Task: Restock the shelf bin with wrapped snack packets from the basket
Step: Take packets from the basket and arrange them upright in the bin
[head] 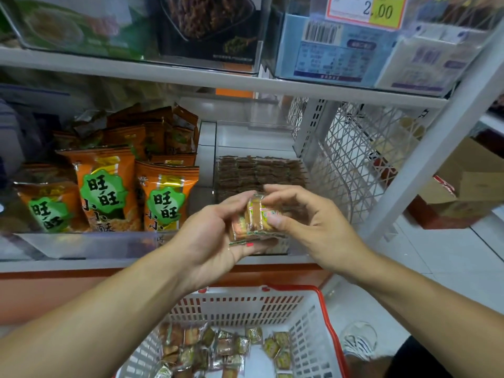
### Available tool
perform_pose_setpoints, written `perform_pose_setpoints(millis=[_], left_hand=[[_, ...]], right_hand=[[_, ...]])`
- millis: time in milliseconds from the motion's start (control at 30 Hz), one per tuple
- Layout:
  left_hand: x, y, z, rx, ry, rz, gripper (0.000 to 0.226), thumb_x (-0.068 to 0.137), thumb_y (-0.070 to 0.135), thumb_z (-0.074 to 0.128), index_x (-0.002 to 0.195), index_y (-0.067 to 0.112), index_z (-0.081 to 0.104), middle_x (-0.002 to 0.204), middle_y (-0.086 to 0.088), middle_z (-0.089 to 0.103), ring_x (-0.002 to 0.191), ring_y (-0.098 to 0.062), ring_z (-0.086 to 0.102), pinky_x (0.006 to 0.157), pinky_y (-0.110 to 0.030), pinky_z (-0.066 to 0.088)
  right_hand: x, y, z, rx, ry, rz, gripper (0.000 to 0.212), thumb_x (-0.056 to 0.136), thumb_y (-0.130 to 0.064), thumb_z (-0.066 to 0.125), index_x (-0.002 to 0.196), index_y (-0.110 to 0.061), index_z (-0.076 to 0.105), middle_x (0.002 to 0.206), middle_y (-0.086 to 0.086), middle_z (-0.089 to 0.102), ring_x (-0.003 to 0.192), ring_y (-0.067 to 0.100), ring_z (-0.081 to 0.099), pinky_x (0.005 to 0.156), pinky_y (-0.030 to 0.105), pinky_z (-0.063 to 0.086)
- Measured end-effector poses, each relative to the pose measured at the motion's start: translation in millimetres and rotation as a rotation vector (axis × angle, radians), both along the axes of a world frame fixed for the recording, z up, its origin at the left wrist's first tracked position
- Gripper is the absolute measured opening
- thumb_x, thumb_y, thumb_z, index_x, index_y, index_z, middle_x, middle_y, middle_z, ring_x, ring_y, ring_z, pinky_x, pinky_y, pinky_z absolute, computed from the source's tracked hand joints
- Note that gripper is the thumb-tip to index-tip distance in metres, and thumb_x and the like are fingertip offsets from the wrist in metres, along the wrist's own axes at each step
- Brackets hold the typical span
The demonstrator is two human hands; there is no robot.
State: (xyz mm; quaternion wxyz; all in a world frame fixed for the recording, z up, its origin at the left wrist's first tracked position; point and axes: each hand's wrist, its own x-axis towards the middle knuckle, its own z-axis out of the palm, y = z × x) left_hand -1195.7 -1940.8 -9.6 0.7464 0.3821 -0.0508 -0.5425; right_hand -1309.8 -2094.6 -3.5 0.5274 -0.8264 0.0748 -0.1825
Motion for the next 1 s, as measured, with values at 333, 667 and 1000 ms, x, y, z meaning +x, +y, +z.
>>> perform_pose_setpoints(millis=[333,667,1000], left_hand=[[3,9,2,-0.1,0.116,-0.03,0.051,0.103,0.027,0.029,0.142,0.008,0.055,0.131,-0.022,0.068,0.115,-0.042,0.069,0.089,-0.058,0.059],[2,9,0,0.078,-0.32,0.251,0.07,0.054,0.0,0.085,0.12,0.015,0.069,0.113,-0.01,0.077,0.098,-0.02,0.077,0.076,-0.021,0.06],[-12,22,5,0.145,-1.318,0.221,0.045,0.074,0.009,0.09,0.109,0.03,0.07,0.109,0.017,0.073,0.105,0.0,0.068,0.089,-0.024,0.057]], right_hand=[[-2,8,3,0.684,0.399,0.103,0.052,0.078,-0.015,0.075,0.129,-0.01,0.064,0.124,0.009,0.071,0.112,0.022,0.067,0.101,0.038,0.049],[-2,-12,24,0.786,0.179,-0.002,0.051,0.068,-0.003,0.081,0.116,-0.01,0.064,0.107,0.016,0.072,0.092,0.027,0.073,0.088,0.045,0.059],[-6,2,13,0.552,0.476,0.097,0.037,0.075,-0.015,0.081,0.11,-0.005,0.072,0.091,0.013,0.071,0.075,0.015,0.07,0.055,0.02,0.053]])
